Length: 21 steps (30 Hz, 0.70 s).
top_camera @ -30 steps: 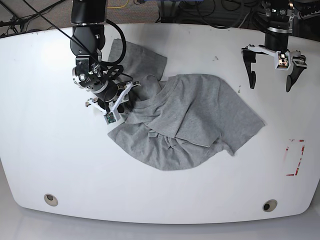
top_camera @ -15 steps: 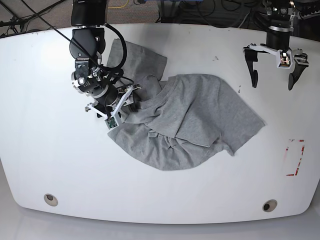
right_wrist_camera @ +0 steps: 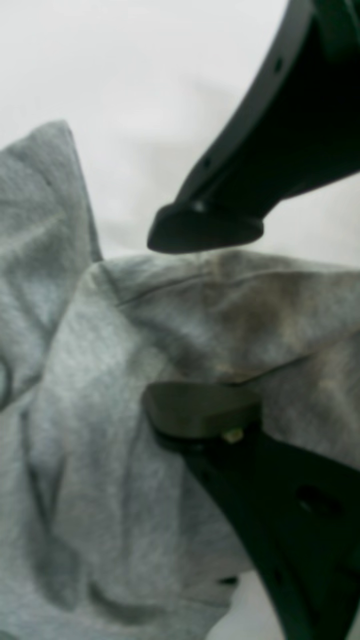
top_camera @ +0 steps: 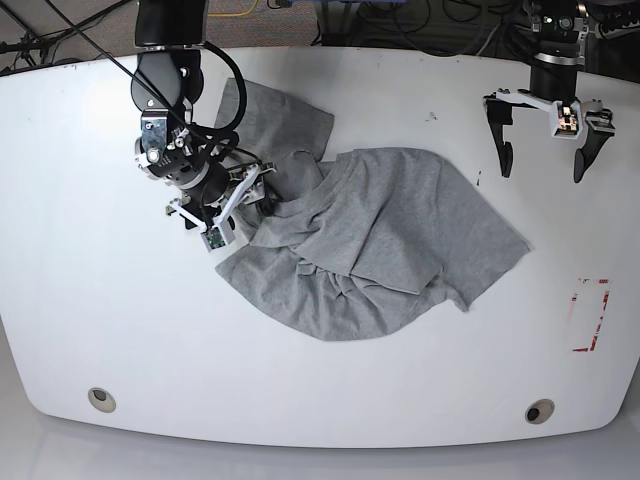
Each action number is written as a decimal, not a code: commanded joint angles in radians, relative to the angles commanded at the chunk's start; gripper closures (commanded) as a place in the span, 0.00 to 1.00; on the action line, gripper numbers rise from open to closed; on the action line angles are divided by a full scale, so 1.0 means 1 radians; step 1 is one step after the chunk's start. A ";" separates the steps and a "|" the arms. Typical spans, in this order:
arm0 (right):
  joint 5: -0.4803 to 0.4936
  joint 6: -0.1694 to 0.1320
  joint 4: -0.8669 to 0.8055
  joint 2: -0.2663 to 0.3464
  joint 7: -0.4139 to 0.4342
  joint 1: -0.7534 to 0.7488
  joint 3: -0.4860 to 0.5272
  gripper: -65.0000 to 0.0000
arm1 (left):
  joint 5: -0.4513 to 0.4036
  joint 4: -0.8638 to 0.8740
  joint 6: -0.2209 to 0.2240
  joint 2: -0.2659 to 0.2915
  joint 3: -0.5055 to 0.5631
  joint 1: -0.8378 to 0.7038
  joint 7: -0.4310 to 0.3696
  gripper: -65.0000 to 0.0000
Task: Fold the T-shirt properly
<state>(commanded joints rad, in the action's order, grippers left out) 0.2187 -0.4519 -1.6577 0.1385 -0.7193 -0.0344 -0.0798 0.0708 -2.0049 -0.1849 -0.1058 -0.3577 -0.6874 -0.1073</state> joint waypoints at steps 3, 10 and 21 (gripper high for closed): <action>-0.008 -0.003 0.001 0.008 -0.003 0.001 0.001 0.31 | 0.001 -0.001 0.000 0.000 -0.001 -0.005 -0.001 0.01; -0.029 -0.002 -0.008 0.008 -0.004 0.000 0.000 0.24 | 0.001 -0.001 0.001 0.002 -0.001 -0.002 -0.007 0.00; -0.017 -0.016 -0.007 -0.008 -0.032 -0.010 0.000 0.24 | 0.000 -0.001 0.001 -0.008 -0.003 -0.003 -0.010 0.00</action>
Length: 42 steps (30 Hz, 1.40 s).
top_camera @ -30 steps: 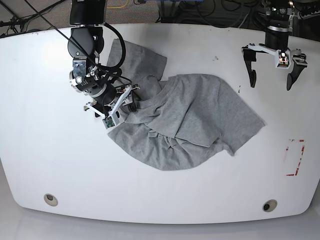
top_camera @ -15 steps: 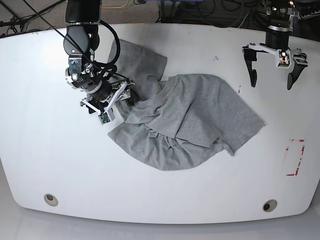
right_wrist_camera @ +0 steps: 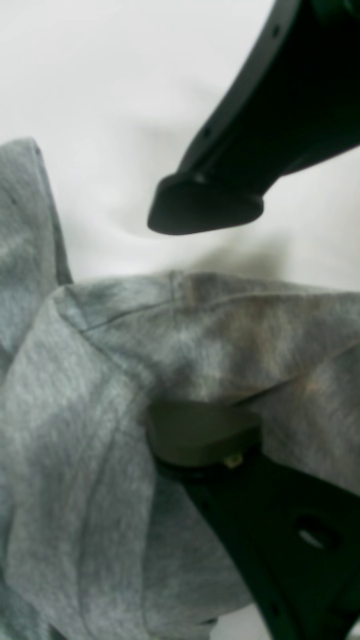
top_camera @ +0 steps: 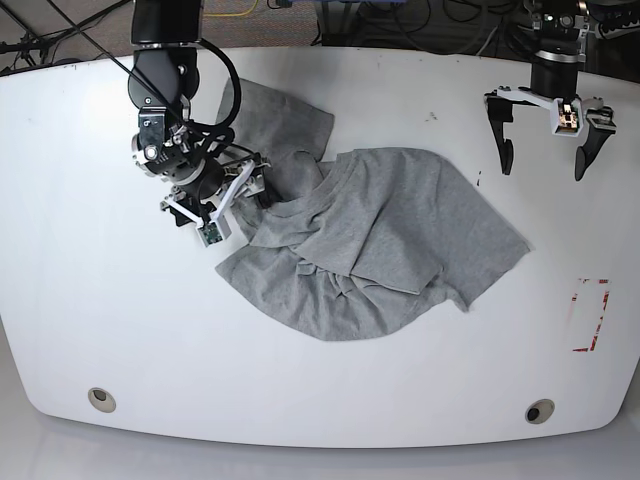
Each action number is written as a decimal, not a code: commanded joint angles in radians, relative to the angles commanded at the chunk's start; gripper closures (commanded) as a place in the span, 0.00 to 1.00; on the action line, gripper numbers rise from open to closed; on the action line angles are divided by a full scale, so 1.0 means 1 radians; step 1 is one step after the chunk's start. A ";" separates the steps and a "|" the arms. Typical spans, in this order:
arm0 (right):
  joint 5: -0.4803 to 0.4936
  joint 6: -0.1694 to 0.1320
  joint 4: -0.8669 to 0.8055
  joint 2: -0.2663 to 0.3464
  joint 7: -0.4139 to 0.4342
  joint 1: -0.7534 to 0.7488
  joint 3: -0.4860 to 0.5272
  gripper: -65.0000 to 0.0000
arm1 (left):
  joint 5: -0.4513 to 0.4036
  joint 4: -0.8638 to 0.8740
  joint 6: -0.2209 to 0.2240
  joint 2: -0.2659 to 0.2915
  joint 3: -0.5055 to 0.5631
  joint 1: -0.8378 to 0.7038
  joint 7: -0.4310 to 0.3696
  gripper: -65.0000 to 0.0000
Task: Fold the T-shirt properly
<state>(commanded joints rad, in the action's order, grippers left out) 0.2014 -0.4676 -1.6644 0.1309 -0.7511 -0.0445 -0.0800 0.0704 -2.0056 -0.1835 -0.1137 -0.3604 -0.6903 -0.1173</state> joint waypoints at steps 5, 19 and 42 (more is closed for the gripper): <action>-0.002 -0.024 0.000 -0.009 -0.018 0.004 -0.002 0.24 | 0.001 0.002 0.001 -0.002 0.001 0.001 0.000 0.00; -0.009 -0.053 0.006 -0.028 -0.027 0.002 0.003 0.38 | -0.004 -0.002 0.001 0.000 0.001 0.005 -0.008 0.00; -0.015 -0.015 0.035 -0.002 -0.039 0.048 -0.002 0.98 | -0.005 -0.004 -0.004 0.001 0.002 0.019 -0.011 0.00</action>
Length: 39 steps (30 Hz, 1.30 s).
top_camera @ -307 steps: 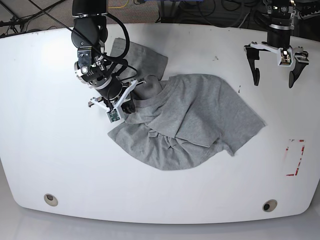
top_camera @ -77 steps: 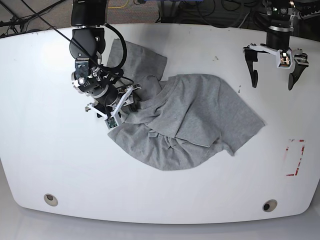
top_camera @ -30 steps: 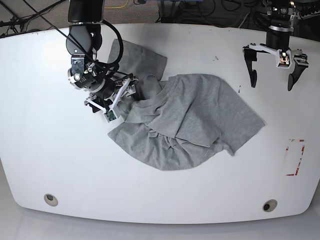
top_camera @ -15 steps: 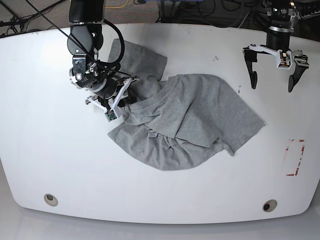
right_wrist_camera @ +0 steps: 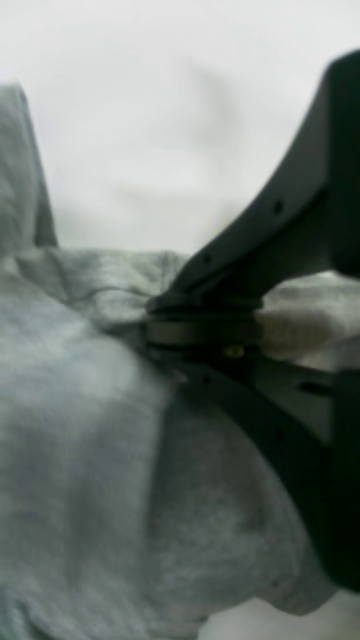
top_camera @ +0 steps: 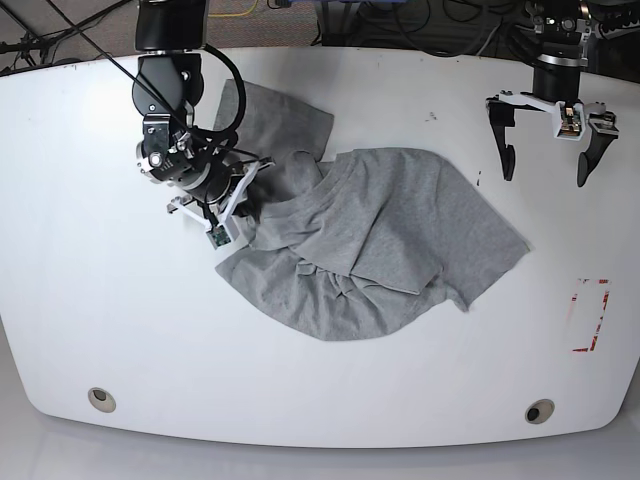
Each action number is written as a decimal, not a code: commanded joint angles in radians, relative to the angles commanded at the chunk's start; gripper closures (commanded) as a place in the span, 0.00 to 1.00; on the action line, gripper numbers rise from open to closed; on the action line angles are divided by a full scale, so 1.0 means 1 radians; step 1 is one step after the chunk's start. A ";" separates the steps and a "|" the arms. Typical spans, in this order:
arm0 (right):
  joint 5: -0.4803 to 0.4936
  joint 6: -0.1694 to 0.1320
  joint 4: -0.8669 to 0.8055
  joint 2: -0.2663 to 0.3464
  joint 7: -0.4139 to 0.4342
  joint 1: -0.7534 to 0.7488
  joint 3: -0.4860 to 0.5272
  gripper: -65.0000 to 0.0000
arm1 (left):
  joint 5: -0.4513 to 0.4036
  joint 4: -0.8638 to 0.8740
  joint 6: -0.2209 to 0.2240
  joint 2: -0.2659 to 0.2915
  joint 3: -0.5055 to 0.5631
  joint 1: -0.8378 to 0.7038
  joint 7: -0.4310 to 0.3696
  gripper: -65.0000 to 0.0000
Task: Fold the T-shirt properly
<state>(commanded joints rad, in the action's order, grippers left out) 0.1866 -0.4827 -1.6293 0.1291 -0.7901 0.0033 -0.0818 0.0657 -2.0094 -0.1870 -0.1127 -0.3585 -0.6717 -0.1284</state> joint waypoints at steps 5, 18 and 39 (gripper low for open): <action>0.001 0.002 -0.010 0.001 -0.005 0.011 -0.013 0.99 | -0.001 0.000 0.000 -0.002 -0.001 0.004 0.001 0.00; 0.002 0.002 -0.152 -0.007 -0.064 -0.037 -0.017 1.00 | 0.006 -0.001 0.001 -0.002 0.003 0.000 0.010 0.00; 0.000 -0.006 -0.359 0.075 -0.155 0.018 -0.014 1.00 | 0.008 0.000 -0.003 0.002 0.026 -0.001 0.024 0.00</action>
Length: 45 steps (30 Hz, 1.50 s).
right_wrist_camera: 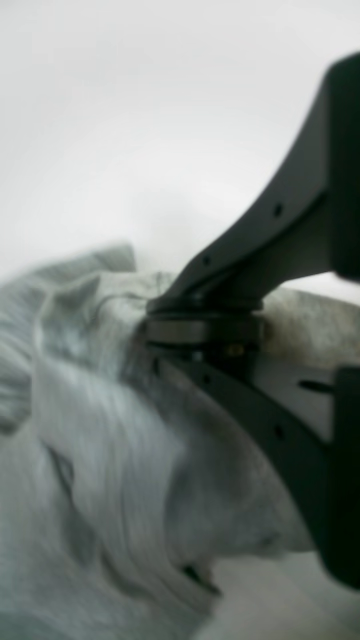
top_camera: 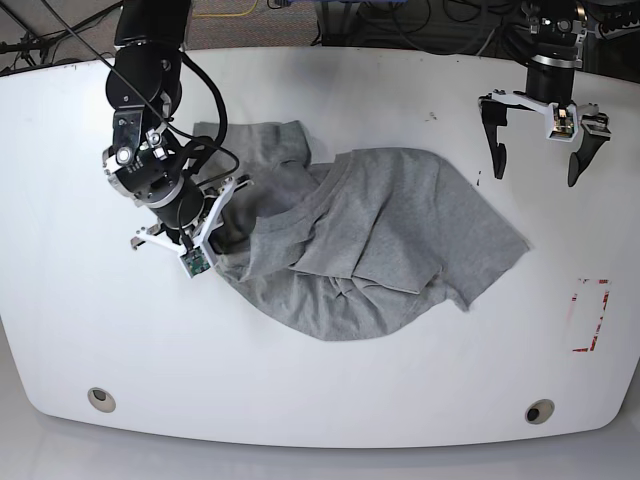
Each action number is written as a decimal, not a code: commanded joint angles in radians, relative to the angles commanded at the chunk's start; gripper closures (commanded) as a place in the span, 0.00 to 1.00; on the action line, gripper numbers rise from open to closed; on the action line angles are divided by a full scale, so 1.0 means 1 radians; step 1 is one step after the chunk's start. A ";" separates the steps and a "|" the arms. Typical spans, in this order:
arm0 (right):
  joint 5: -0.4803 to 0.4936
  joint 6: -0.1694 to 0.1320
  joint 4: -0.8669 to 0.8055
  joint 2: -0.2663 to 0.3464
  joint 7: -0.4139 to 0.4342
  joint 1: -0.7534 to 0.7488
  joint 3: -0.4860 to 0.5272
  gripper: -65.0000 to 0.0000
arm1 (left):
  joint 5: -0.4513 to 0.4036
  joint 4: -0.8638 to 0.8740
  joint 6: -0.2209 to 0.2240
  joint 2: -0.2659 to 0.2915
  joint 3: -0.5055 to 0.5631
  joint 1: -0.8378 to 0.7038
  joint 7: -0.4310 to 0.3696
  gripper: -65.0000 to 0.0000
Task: Fold the T-shirt properly
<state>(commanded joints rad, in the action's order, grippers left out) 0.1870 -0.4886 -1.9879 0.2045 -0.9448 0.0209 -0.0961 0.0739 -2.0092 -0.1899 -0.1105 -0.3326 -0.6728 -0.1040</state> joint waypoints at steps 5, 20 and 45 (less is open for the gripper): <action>0.009 0.001 -0.017 0.029 -0.023 0.021 0.005 1.00 | -0.001 0.001 -0.004 0.006 -0.004 -0.001 0.003 0.00; 0.018 0.000 -0.002 0.005 0.001 -0.035 -0.006 1.00 | -0.002 -0.004 -0.004 0.010 0.003 -0.005 0.002 0.00; 0.140 -0.064 0.010 0.134 -0.075 0.108 -0.087 1.00 | -0.004 -0.001 0.002 0.010 0.007 0.020 0.004 0.00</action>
<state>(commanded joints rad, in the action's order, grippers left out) 0.3266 -0.5530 -1.9775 0.3387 -1.0197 0.1293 -0.1835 0.0697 -2.0103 -0.1881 -0.1007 -0.3251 -0.6527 -0.1002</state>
